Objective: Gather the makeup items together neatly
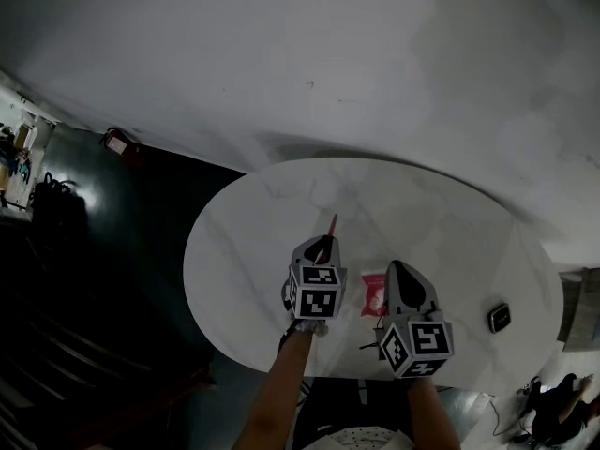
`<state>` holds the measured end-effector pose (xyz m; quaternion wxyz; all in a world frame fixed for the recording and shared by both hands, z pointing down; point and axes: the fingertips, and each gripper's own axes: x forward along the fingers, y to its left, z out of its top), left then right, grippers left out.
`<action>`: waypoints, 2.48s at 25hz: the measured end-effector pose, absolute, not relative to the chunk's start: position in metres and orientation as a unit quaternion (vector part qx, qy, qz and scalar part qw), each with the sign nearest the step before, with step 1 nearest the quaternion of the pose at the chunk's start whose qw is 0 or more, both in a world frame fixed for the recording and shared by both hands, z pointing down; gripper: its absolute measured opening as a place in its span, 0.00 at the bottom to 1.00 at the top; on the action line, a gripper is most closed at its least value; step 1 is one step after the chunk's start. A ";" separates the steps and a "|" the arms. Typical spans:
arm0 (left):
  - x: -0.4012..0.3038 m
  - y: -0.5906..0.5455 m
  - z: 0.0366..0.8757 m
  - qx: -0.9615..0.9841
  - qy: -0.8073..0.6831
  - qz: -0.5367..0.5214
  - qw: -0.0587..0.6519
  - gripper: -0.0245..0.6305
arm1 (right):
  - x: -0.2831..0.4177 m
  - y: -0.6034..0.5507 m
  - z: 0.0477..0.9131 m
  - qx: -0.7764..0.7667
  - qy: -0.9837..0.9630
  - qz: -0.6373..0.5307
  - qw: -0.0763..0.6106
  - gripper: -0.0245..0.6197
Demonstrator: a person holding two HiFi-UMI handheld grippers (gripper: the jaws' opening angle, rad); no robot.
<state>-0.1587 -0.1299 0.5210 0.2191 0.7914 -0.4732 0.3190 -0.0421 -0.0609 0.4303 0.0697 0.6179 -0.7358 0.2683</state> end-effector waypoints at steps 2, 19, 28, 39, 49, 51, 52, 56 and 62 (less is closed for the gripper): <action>-0.147 -0.131 0.518 0.793 -0.473 0.317 0.218 0.17 | -0.039 -0.060 0.430 0.620 -0.734 0.268 0.069 0.04; -0.098 -0.141 0.532 0.786 -0.474 0.321 0.233 0.17 | -0.003 -0.054 0.438 0.641 -0.710 0.285 0.061 0.04; -0.097 -0.149 0.548 0.767 -0.491 0.328 0.251 0.17 | 0.017 -0.050 0.446 0.651 -0.697 0.294 0.058 0.04; -0.096 -0.152 0.566 0.756 -0.495 0.340 0.260 0.17 | 0.026 -0.050 0.454 0.653 -0.691 0.304 0.060 0.04; -0.095 -0.150 0.566 0.762 -0.492 0.341 0.245 0.17 | 0.024 -0.052 0.458 0.649 -0.693 0.308 0.062 0.04; -0.094 -0.149 0.566 0.764 -0.492 0.341 0.242 0.18 | 0.023 -0.053 0.458 0.648 -0.693 0.308 0.063 0.04; -0.094 -0.149 0.566 0.764 -0.492 0.340 0.242 0.18 | 0.023 -0.053 0.458 0.648 -0.694 0.307 0.063 0.04; -0.094 -0.149 0.567 0.765 -0.494 0.334 0.245 0.19 | 0.023 -0.055 0.459 0.648 -0.694 0.307 0.065 0.04; -0.094 -0.149 0.566 0.765 -0.494 0.330 0.248 0.19 | 0.024 -0.055 0.458 0.649 -0.693 0.307 0.065 0.04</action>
